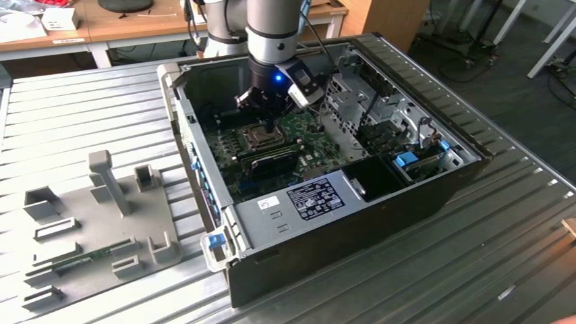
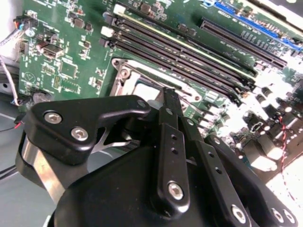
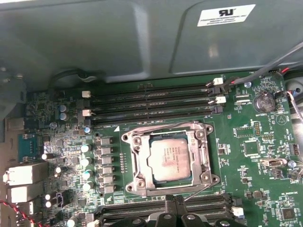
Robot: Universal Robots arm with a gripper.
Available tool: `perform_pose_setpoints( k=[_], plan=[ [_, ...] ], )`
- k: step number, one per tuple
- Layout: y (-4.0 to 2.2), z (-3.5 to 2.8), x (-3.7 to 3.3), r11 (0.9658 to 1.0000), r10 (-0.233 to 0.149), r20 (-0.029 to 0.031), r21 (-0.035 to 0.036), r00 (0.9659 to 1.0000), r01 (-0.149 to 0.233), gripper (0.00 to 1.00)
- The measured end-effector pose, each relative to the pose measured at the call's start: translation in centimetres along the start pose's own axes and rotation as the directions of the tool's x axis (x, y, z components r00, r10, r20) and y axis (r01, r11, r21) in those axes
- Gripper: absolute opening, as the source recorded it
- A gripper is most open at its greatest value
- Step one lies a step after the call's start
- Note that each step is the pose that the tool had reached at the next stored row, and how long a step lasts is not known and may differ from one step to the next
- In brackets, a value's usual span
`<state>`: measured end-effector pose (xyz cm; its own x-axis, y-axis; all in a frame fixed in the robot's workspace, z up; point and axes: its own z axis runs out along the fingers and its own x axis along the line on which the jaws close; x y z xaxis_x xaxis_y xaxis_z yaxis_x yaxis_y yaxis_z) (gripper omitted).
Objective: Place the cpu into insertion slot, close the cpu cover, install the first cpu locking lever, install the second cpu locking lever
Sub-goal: 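Install the second cpu locking lever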
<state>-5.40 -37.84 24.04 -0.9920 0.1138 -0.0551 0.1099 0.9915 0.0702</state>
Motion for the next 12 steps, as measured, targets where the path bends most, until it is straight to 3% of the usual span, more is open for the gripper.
perform_pose_setpoints(
  k=[6, 12],
  plan=[
    [-0.11, 0.05, 0.80, 1.0000, 0.000, 0.0055, -0.0008, 1.0000, 0.000, 0.10],
    [-0.22, 0.46, 1.45, 1.0000, -0.001, 0.0170, -0.0018, 0.9999, 0.001, 0.10]
  ],
)
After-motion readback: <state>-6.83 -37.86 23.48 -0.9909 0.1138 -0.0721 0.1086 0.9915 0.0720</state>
